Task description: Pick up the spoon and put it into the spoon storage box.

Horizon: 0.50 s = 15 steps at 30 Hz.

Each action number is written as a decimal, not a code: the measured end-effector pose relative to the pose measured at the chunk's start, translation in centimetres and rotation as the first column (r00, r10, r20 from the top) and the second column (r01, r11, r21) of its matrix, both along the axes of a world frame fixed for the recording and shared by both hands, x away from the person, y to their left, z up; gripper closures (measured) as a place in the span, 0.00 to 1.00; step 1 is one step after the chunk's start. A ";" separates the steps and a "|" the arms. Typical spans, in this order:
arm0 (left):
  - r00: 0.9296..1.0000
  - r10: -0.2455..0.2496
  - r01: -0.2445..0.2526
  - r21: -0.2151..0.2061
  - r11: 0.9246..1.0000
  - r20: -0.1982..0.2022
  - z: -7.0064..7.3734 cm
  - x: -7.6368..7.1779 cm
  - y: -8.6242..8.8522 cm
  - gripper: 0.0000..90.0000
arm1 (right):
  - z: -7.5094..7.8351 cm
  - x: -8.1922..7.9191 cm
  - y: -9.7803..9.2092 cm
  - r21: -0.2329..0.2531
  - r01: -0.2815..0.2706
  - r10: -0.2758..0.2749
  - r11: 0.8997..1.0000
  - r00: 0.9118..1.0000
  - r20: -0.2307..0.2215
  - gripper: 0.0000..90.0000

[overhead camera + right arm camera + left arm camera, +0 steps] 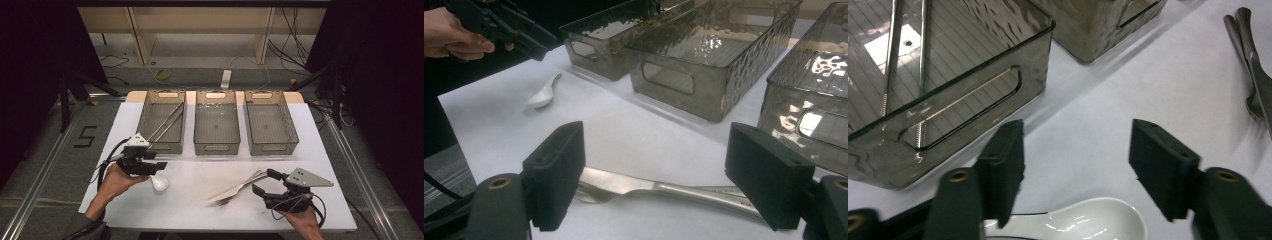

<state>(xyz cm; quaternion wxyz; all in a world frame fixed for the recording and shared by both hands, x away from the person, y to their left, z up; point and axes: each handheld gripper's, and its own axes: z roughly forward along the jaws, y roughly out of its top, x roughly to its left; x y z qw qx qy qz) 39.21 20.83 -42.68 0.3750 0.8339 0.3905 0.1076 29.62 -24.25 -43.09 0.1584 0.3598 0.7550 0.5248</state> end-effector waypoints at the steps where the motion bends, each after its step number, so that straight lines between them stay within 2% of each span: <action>1: 1.000 -0.002 0.001 0.014 1.000 0.003 -0.1 0.0 0.0 0.55 | 0.0 0.0 0.0 0.000 0.000 0.000 1.000 1.000 0.000 0.28; 4: 1.000 0.008 -0.008 0.054 0.999 0.000 -0.3 0.0 -0.1 0.66 | 0.1 -0.1 0.0 0.002 0.003 -0.003 1.000 1.000 0.004 0.28; 8: 1.000 0.016 -0.013 0.116 0.993 -0.027 -1.0 0.1 0.1 0.84 | 0.1 -0.1 0.2 -0.007 0.002 -0.002 1.000 1.000 0.004 0.28; 10: 0.999 0.030 -0.024 0.127 0.992 -0.041 -1.2 0.3 0.1 0.91 | 0.1 -0.1 0.3 -0.012 -0.001 0.001 1.000 1.000 0.002 0.28; 15: 0.997 0.057 -0.048 0.150 0.988 -0.057 -1.8 1.0 0.5 0.99 | 0.1 -0.2 0.3 -0.015 0.001 -0.001 1.000 1.000 0.003 0.28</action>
